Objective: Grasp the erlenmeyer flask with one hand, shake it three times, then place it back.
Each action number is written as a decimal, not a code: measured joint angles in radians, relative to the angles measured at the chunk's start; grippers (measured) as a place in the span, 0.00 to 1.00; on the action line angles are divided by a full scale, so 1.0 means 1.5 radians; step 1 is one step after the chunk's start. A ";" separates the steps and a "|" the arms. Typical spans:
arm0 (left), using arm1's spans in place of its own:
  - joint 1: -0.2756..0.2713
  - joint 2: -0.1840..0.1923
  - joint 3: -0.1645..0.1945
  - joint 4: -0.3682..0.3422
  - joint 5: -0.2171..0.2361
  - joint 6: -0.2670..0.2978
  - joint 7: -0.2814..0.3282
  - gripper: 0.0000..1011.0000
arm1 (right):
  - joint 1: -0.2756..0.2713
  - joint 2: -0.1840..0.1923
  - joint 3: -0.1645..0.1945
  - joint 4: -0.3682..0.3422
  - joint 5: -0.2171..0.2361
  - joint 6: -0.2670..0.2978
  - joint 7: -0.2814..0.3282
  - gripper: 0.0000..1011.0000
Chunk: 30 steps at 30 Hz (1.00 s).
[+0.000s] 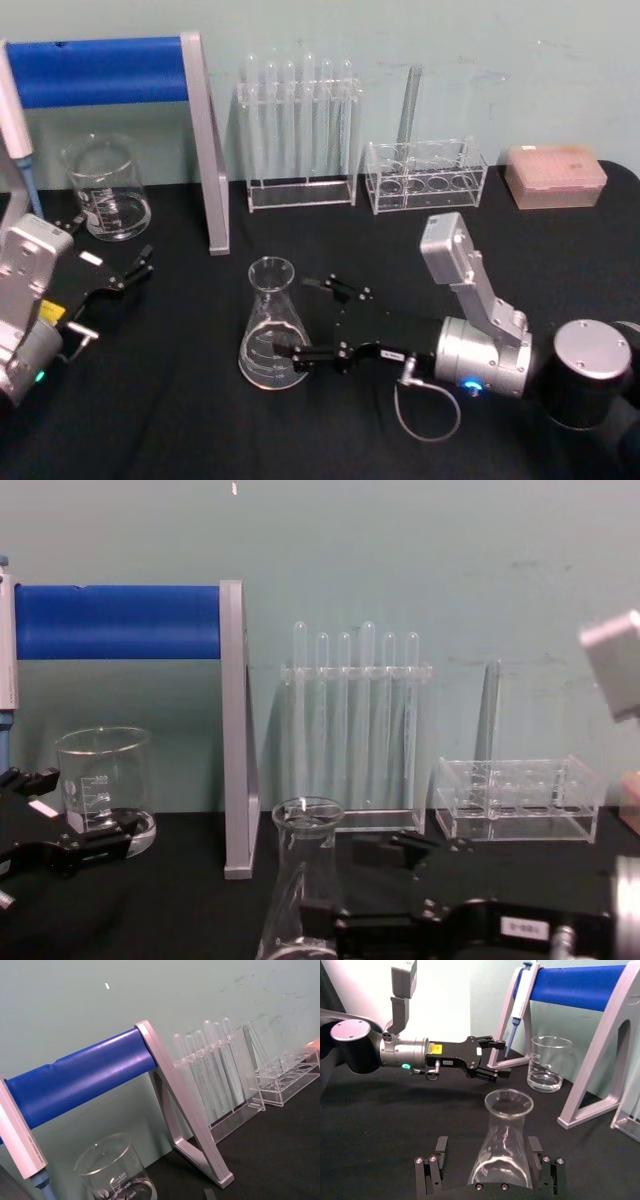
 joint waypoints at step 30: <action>0.000 0.000 0.000 0.000 0.000 0.000 0.000 0.99 | 0.055 -0.080 -0.012 0.080 -0.024 -0.007 -0.024 0.99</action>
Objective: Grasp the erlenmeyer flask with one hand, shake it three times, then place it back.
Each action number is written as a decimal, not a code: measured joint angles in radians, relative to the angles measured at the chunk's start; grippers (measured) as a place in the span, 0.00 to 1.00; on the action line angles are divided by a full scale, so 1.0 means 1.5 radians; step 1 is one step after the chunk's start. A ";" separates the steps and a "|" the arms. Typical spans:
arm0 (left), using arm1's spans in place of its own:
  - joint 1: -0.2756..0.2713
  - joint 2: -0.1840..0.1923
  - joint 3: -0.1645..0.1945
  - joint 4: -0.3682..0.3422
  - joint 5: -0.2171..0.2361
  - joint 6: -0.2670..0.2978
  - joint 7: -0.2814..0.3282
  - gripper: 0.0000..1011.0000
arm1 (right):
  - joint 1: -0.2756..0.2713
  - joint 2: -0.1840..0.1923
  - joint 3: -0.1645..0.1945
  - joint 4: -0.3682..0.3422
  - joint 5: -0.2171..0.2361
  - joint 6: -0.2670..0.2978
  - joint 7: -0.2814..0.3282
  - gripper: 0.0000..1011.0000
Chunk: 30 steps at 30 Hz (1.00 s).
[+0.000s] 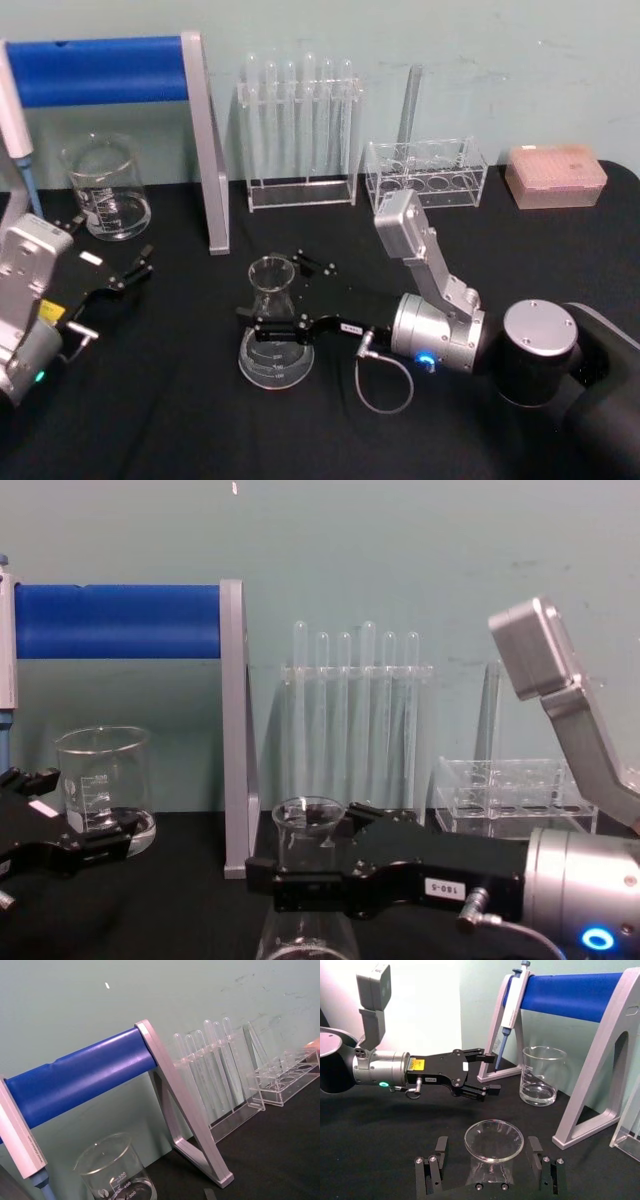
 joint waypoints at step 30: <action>0.000 0.000 0.000 0.000 0.000 0.000 0.000 0.99 | 0.000 0.000 0.001 0.000 0.000 0.001 0.001 0.53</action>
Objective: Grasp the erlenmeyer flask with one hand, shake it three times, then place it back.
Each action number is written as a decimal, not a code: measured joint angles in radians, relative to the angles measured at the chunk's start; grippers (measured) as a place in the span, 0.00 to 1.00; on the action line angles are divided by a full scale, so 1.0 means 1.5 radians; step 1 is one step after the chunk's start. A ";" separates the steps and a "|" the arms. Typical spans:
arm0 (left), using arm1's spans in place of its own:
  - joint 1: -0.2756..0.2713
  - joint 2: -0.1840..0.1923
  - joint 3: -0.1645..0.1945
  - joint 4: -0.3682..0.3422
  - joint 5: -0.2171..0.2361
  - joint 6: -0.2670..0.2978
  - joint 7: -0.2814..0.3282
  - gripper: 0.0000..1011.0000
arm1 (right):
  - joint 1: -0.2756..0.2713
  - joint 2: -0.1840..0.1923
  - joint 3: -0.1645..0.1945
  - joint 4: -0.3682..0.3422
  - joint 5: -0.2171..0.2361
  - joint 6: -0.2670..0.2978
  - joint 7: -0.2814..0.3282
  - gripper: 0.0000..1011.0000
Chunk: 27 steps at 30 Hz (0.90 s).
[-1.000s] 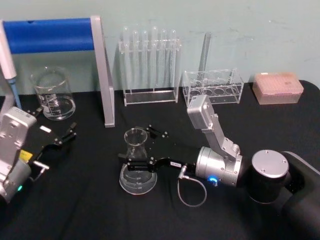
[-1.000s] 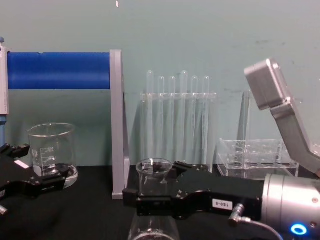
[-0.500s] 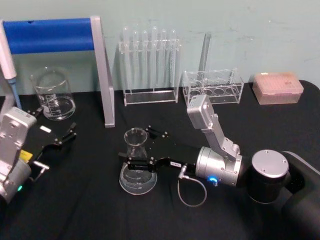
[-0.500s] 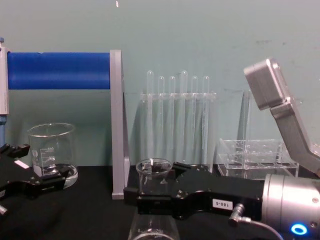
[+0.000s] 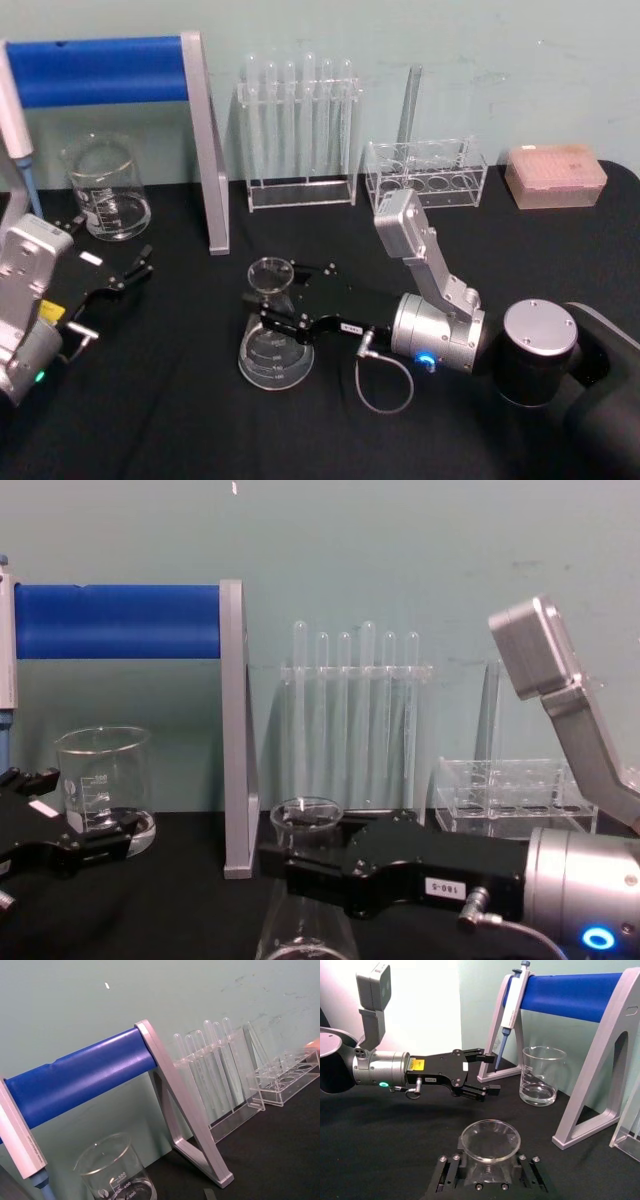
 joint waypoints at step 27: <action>0.000 0.000 0.000 0.000 0.000 0.000 0.000 0.99 | -0.023 0.026 0.041 -0.090 0.020 0.057 -0.059 0.45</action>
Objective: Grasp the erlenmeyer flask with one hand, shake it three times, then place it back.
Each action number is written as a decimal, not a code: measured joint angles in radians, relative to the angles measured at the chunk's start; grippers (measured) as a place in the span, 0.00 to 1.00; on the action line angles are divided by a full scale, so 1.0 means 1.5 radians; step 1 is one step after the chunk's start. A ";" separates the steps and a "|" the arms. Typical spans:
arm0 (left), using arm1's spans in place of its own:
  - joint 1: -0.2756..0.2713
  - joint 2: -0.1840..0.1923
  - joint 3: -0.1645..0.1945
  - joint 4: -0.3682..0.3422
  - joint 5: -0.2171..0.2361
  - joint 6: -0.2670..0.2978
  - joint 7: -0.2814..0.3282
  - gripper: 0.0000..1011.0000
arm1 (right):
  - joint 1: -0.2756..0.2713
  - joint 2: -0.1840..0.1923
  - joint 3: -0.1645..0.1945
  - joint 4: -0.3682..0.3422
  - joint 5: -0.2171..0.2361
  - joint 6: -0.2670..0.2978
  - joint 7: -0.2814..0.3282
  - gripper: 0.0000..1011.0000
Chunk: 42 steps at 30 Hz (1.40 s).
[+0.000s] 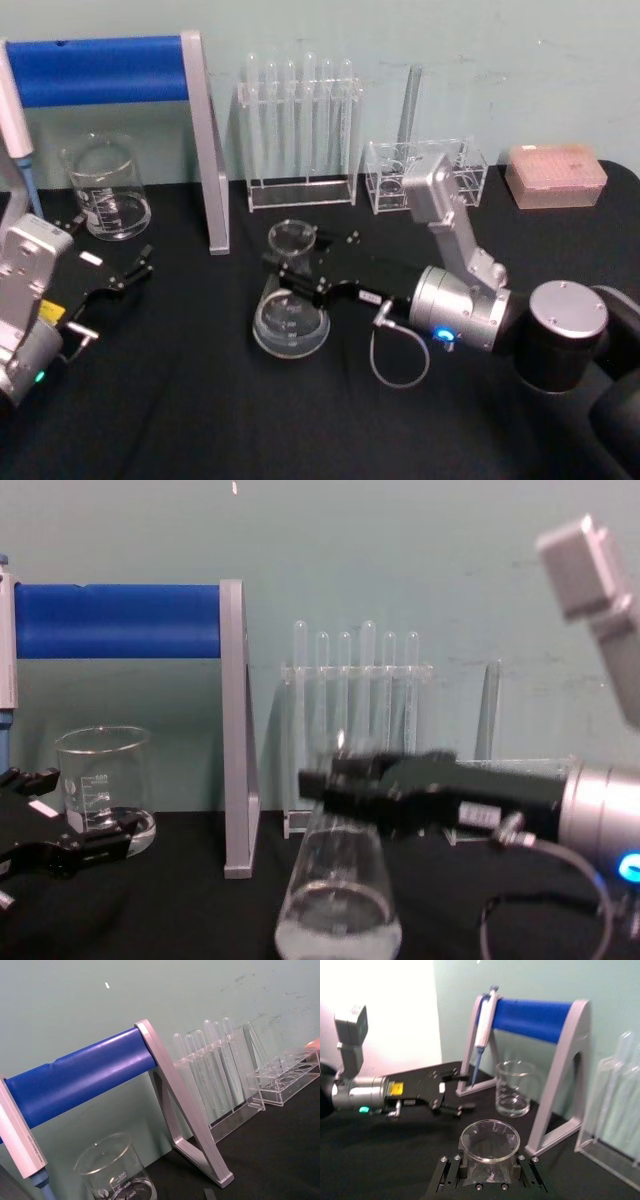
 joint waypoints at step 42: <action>0.000 0.000 0.000 0.000 0.000 0.000 0.000 0.99 | -0.056 0.046 0.041 -0.166 0.012 0.072 -0.064 0.44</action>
